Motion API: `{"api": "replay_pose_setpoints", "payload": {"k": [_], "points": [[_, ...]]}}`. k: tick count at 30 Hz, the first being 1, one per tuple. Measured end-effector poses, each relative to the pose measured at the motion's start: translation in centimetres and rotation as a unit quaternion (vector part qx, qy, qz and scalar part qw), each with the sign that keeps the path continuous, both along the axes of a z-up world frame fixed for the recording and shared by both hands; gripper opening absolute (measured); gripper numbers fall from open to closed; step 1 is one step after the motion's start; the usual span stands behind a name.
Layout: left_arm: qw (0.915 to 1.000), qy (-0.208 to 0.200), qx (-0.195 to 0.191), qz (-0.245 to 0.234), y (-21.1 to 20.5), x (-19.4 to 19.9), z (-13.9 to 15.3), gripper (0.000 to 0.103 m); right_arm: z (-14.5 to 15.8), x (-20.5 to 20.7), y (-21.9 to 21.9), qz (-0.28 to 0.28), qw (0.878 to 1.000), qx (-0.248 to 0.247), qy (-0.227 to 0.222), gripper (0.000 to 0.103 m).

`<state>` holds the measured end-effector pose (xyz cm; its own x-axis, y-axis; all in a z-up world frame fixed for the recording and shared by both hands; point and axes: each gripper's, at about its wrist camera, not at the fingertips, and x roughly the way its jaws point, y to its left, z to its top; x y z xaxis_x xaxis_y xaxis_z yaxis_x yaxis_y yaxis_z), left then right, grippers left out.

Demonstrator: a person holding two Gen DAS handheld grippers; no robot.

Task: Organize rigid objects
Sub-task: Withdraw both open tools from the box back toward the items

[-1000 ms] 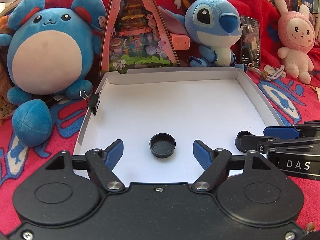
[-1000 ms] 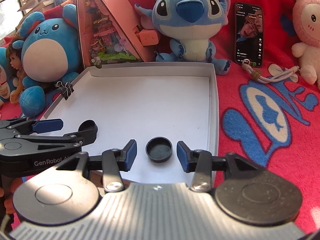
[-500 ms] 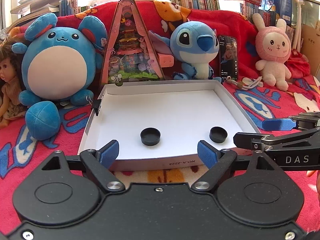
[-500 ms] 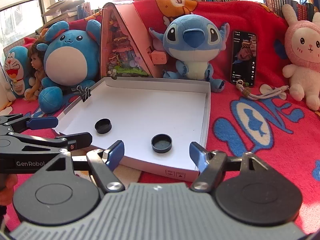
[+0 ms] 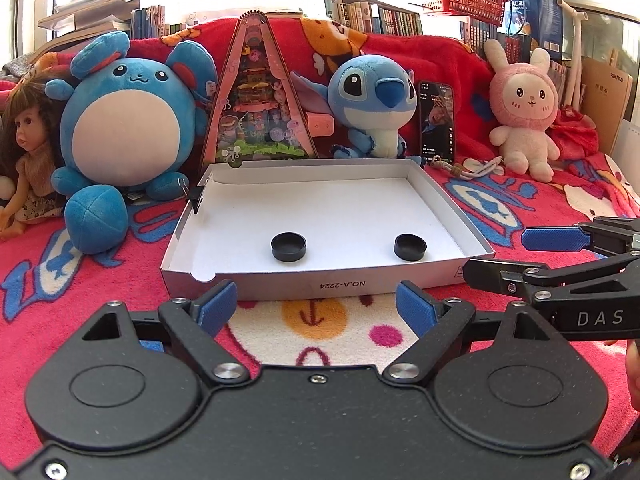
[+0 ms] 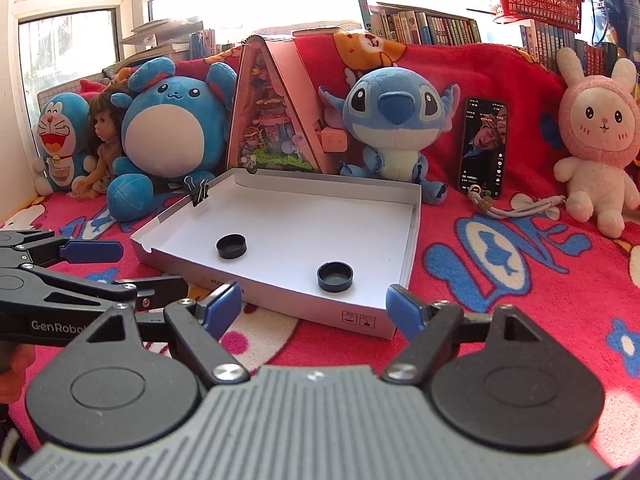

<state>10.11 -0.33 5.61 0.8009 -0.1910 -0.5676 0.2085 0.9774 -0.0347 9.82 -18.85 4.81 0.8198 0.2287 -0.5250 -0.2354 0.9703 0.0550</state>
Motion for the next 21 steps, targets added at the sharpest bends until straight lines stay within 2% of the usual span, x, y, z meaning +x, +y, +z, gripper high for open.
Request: {"api": "replay_pose_setpoints", "payload": {"k": [11,21], "points": [[1.0000,-0.001,-0.006,-0.005,0.4,-2.9,-1.4,0.083,-0.9,-2.5,0.4,0.001,1.000,-0.007,-0.013,0.088],[0.9999,-0.006,0.016,-0.002,0.0,-5.2,-2.5,0.083,-2.2,-5.3,0.6,0.001,1.000,-0.004,-0.023,0.089]]}}
